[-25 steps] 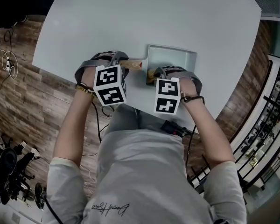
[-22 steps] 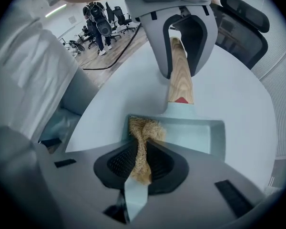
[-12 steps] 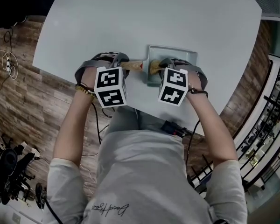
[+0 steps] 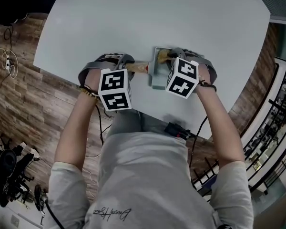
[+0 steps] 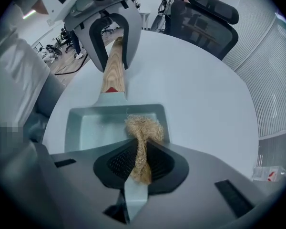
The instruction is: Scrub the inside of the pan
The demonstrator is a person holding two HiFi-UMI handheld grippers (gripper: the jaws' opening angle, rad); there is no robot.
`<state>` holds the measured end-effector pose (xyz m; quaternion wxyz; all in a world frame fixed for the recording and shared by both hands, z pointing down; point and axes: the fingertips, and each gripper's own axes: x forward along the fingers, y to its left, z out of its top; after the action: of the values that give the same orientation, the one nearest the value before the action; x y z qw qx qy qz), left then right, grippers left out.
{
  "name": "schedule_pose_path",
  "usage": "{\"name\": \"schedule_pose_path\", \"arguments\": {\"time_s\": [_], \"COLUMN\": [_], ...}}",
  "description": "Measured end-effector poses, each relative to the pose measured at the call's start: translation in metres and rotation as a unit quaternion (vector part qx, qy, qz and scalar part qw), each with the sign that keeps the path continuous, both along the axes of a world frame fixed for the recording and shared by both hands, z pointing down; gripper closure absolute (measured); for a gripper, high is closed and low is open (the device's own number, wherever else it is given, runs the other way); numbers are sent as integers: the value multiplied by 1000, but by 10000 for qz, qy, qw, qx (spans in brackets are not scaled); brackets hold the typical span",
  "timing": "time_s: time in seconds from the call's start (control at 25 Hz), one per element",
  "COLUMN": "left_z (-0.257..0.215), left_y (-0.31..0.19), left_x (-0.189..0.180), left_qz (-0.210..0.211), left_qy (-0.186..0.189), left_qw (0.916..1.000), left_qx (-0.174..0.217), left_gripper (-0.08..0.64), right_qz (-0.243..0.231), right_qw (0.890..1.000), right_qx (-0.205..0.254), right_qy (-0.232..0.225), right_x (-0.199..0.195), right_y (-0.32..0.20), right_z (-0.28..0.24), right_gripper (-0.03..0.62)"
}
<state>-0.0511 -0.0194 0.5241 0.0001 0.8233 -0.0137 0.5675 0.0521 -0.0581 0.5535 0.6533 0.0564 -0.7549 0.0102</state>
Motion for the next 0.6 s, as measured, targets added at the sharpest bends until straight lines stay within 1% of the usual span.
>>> {"name": "schedule_pose_path", "arguments": {"time_s": [0.08, 0.16, 0.28, 0.4, 0.6], "left_z": [2, 2, 2, 4, 7], "left_y": [-2, -1, 1, -1, -4], "left_x": [-4, -4, -3, -3, -7], "left_qz": [-30, -39, -69, -113, -134], "left_qy": [5, 1, -2, 7, -47], "left_qw": [10000, 10000, 10000, 9999, 9999], "left_qx": [-6, -16, -23, -29, 8], "left_gripper": [403, 403, 403, 403, 403], "right_qz": [-61, -92, -79, -185, -275], "right_qw": [9999, 9999, 9997, 9987, 9971], "right_qx": [104, 104, -181, -450, -686], "right_qy": [35, 88, 123, 165, 174], "right_x": [-3, -2, 0, 1, -1], "right_y": [-1, 3, 16, 32, 57], "right_z": [2, 2, 1, 2, 4], "right_gripper": [522, 522, 522, 522, 522]}}
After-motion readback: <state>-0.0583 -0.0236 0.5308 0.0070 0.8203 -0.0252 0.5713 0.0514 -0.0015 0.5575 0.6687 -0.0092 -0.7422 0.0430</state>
